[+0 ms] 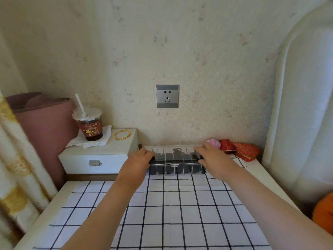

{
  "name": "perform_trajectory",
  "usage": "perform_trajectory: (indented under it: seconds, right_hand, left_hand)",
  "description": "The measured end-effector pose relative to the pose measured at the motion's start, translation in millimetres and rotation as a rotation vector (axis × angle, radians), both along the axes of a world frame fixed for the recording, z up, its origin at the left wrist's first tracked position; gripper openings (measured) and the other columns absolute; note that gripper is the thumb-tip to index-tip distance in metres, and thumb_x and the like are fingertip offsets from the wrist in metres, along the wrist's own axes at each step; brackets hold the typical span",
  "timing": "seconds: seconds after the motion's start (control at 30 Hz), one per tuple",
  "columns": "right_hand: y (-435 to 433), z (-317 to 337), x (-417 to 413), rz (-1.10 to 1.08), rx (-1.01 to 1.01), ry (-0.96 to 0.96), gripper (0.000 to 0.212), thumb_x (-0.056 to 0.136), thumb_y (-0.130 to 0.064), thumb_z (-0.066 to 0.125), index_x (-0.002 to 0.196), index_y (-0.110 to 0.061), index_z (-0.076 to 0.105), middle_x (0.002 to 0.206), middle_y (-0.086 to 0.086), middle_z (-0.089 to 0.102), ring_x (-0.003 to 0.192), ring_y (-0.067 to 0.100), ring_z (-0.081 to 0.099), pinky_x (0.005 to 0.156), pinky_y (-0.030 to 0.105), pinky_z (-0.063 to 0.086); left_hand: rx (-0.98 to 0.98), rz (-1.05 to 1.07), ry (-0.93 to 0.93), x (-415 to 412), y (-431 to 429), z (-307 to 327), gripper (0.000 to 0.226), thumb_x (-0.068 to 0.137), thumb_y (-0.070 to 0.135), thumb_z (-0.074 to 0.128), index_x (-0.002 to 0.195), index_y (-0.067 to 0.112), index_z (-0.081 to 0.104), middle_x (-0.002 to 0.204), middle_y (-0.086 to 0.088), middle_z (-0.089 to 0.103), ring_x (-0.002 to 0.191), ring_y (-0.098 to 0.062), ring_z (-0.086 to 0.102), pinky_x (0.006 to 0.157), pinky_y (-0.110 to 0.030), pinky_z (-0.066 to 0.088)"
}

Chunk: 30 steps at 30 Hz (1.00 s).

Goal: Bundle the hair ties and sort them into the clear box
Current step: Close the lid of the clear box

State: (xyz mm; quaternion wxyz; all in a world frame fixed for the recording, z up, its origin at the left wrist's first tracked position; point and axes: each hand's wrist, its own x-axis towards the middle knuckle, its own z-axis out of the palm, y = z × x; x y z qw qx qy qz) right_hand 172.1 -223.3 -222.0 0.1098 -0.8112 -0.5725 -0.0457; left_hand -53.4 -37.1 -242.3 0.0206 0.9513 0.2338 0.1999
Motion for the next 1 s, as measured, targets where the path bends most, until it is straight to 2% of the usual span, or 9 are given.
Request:
perform_trajectory:
  seconds: [0.17, 0.27, 0.33, 0.43, 0.6, 0.67, 0.73, 0.83, 1.0]
  right_hand:
    - [0.4, -12.6, -4.3, -0.014, 0.035, -0.141, 0.042, 0.096, -0.031, 0.054, 0.138, -0.022, 0.053, 0.123, 0.005, 0.052, 0.101, 0.025, 0.057, 0.078, 0.039, 0.054]
    - [4.0, -25.9, -7.4, 0.03, 0.025, -0.16, 0.057, 0.095, -0.024, 0.057, 0.149, -0.019, 0.041, 0.143, 0.011, 0.046, 0.127, 0.033, 0.05, 0.099, 0.043, 0.047]
    - [6.2, -33.9, -12.0, 0.01, -0.01, -0.153, 0.065, 0.098, -0.021, 0.053, 0.156, -0.017, 0.025, 0.157, 0.012, 0.031, 0.146, 0.033, 0.029, 0.116, 0.045, 0.032]
    - [6.2, -43.5, -17.9, -0.022, 0.024, -0.132, 0.071, 0.098, -0.013, 0.05, 0.159, -0.015, 0.013, 0.164, 0.013, 0.017, 0.153, 0.032, 0.01, 0.124, 0.04, 0.019]
    - [4.0, -45.2, -18.7, -0.037, 0.027, -0.116, 0.07, 0.1, -0.014, 0.047, 0.159, -0.02, 0.008, 0.166, 0.008, 0.01, 0.154, 0.028, 0.003, 0.124, 0.039, 0.018]
    - [4.9, -46.8, -19.5, -0.059, 0.039, -0.124, 0.069, 0.1, -0.017, 0.048, 0.159, -0.022, 0.012, 0.165, 0.007, 0.015, 0.154, 0.03, 0.007, 0.122, 0.042, 0.021]
    - [7.1, -47.4, -19.7, -0.065, 0.065, -0.135, 0.067, 0.099, -0.017, 0.052, 0.158, -0.021, 0.019, 0.162, 0.009, 0.024, 0.152, 0.032, 0.016, 0.121, 0.044, 0.025]
    - [12.7, -44.9, -18.3, -0.06, 0.085, -0.13, 0.065, 0.098, -0.019, 0.053, 0.157, -0.021, 0.024, 0.16, 0.009, 0.029, 0.15, 0.031, 0.02, 0.12, 0.045, 0.026]
    - [27.7, -40.7, -8.1, -0.069, 0.03, -0.086, 0.068, 0.099, -0.027, 0.05, 0.157, -0.022, 0.017, 0.163, 0.006, 0.019, 0.153, 0.027, 0.009, 0.121, 0.046, 0.02]
  left_hand:
    - [0.017, -0.004, -0.033, 1.6, -6.6, -2.8, 0.041, 0.089, 0.012, 0.065, 0.129, 0.014, 0.057, 0.129, -0.005, 0.055, 0.116, -0.026, 0.053, 0.094, -0.036, 0.05]
    - [0.012, -0.028, 0.035, 4.3, -15.0, -7.8, 0.063, 0.096, 0.028, 0.057, 0.152, 0.016, 0.031, 0.157, -0.003, 0.03, 0.144, -0.022, 0.027, 0.12, -0.033, 0.022]
    - [0.05, -0.015, 0.089, 4.3, -20.5, -11.2, 0.068, 0.101, 0.035, 0.048, 0.156, 0.014, 0.013, 0.163, -0.003, 0.013, 0.151, -0.021, 0.008, 0.121, -0.029, 0.0]
    - [0.065, 0.021, 0.135, 3.2, -24.1, -12.8, 0.067, 0.104, 0.037, 0.037, 0.156, 0.013, 0.002, 0.165, -0.004, -0.002, 0.152, -0.019, -0.006, 0.118, -0.029, -0.007]
    - [0.056, 0.024, 0.117, 6.4, -20.3, -16.1, 0.063, 0.105, 0.031, 0.038, 0.156, 0.013, 0.006, 0.165, -0.005, 0.002, 0.152, -0.02, -0.001, 0.118, -0.029, -0.004]
    - [0.091, 0.028, 0.079, 6.7, -18.4, -18.6, 0.064, 0.099, 0.02, 0.052, 0.154, 0.012, 0.022, 0.162, -0.008, 0.02, 0.15, -0.025, 0.017, 0.12, -0.035, 0.013]
    - [0.134, 0.054, 0.071, 6.8, -17.3, -17.3, 0.07, 0.077, 0.006, 0.076, 0.142, 0.013, 0.049, 0.141, -0.009, 0.052, 0.13, -0.028, 0.048, 0.105, -0.039, 0.042]
    - [0.191, 0.09, 0.019, 11.3, -11.0, -16.8, 0.076, 0.053, -0.004, 0.085, 0.124, 0.012, 0.065, 0.112, -0.006, 0.064, 0.101, -0.026, 0.062, 0.081, -0.036, 0.054]
    - [0.16, 0.098, -0.033, 26.5, -1.5, -17.7, 0.053, 0.089, 0.02, 0.065, 0.139, 0.017, 0.051, 0.131, -0.002, 0.054, 0.118, -0.023, 0.049, 0.095, -0.034, 0.045]
